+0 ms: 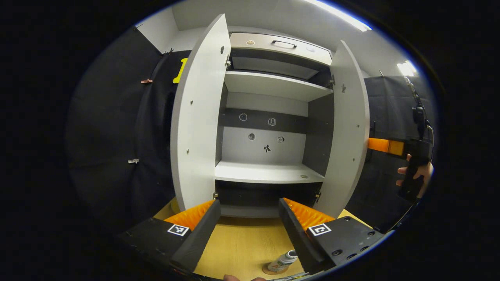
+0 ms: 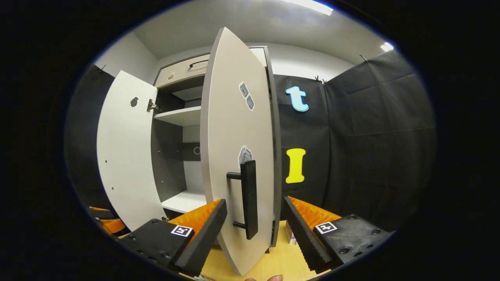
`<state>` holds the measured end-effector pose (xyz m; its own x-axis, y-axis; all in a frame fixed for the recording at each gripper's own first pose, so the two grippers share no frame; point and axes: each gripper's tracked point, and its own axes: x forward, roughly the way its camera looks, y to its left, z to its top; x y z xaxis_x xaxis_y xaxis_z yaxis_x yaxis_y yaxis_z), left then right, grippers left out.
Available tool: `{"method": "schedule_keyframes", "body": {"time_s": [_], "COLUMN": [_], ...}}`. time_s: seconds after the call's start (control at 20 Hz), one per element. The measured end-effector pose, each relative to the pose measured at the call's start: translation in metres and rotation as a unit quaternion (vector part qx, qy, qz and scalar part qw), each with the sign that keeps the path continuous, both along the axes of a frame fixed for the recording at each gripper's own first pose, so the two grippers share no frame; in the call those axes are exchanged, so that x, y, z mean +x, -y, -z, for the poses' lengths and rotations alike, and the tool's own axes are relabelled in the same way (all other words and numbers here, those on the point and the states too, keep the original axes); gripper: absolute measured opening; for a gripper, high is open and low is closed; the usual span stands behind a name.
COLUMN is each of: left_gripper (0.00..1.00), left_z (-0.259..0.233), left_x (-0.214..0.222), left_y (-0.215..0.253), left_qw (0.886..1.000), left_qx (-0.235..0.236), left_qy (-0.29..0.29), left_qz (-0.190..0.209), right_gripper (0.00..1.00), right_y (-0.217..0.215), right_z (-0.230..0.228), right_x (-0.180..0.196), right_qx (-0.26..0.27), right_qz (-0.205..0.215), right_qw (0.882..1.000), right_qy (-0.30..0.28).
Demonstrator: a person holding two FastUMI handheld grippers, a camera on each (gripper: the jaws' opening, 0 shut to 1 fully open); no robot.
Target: Grasp the bottle in the cabinet with the left hand and place it on the coaster, then close the right door with the right hand and the left door with the left hand.
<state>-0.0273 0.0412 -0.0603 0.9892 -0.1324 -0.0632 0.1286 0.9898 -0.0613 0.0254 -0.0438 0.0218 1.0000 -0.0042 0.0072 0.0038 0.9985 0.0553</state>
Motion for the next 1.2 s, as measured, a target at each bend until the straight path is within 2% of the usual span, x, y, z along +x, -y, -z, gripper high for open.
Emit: {"method": "schedule_keyframes", "body": {"time_s": [0.3,0.55,0.85,1.2], "left_gripper": [0.95,0.95,0.95,0.95], "left_z": [-0.001,-0.005,-0.005,-0.008], "left_x": [0.000,0.004,0.008,0.007], "left_y": [-0.020,-0.027,-0.027,-0.038], "left_qw": [1.000,1.000,1.000,1.000], "left_qx": [0.018,0.013,0.003,0.006], "left_qy": [0.003,0.004,0.001,-0.001], "left_qz": [-0.004,-0.002,0.010,-0.006], "right_gripper": [0.98,0.98,0.98,0.98], "right_y": [-0.040,-0.070,-0.091,-0.107], "right_z": [0.005,0.008,0.013,0.018], "right_x": [0.031,0.057,0.089,0.122], "right_qx": [0.020,0.020,0.036,0.031], "right_qz": [-0.016,-0.039,-0.055,-0.062], "right_qw": [1.000,0.999,0.998,0.998], "right_qy": [-0.002,0.000,0.001,0.000]}}
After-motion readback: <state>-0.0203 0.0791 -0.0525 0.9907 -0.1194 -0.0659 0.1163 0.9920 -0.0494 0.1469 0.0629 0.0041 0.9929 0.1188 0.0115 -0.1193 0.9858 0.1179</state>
